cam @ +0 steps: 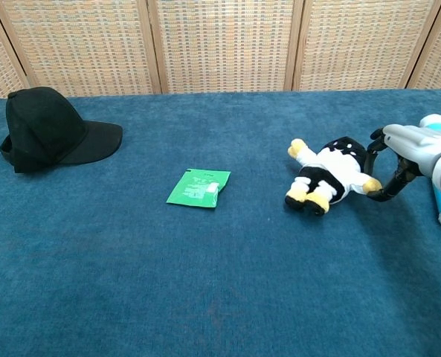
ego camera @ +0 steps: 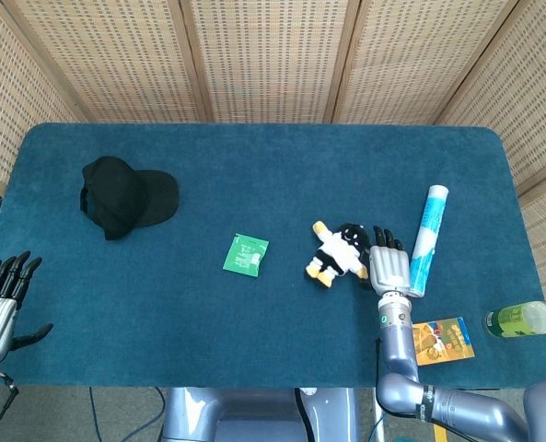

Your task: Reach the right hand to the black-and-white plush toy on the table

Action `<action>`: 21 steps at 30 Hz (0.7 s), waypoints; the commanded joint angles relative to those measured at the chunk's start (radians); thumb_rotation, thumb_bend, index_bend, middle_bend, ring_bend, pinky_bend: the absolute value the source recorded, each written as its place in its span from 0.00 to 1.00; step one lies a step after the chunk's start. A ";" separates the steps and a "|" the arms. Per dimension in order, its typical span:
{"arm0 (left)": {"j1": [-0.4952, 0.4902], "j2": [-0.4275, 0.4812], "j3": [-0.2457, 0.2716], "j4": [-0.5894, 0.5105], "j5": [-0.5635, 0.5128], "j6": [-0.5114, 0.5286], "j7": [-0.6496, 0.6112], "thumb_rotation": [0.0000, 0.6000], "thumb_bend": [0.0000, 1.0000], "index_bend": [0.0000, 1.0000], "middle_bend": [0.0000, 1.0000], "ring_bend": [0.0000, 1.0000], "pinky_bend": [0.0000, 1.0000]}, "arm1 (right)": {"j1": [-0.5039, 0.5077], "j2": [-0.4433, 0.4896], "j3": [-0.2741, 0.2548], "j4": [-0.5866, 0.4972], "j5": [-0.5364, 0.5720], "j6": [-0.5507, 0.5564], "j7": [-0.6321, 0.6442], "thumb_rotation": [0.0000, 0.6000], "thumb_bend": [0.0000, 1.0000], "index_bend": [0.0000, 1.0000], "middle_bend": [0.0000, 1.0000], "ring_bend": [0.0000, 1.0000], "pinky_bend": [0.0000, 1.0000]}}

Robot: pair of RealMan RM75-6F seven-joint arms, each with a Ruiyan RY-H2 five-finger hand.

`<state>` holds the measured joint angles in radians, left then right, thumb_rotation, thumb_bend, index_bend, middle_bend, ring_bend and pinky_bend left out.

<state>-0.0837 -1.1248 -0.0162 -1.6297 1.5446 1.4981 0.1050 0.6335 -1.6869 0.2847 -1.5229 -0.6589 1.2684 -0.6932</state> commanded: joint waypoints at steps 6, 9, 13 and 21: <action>0.001 0.002 0.001 0.000 -0.001 0.000 -0.007 1.00 0.17 0.00 0.00 0.00 0.00 | -0.002 -0.013 -0.004 0.017 -0.014 0.012 0.006 1.00 0.43 0.63 0.22 0.09 0.24; 0.000 0.002 0.000 0.001 0.000 0.001 -0.010 1.00 0.18 0.00 0.00 0.00 0.00 | -0.004 -0.019 -0.006 0.022 -0.019 0.016 0.009 1.00 0.46 0.63 0.22 0.09 0.24; 0.001 0.003 0.000 0.001 0.000 0.002 -0.013 1.00 0.17 0.00 0.00 0.00 0.00 | -0.006 -0.021 -0.003 0.023 -0.018 0.016 0.011 1.00 0.48 0.63 0.22 0.10 0.24; 0.000 0.001 0.000 0.005 -0.001 0.001 -0.011 1.00 0.17 0.00 0.00 0.00 0.00 | -0.008 -0.012 0.001 0.009 -0.019 0.015 0.007 1.00 0.49 0.63 0.22 0.10 0.24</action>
<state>-0.0833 -1.1240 -0.0163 -1.6248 1.5434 1.4990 0.0936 0.6254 -1.7000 0.2859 -1.5137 -0.6775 1.2837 -0.6857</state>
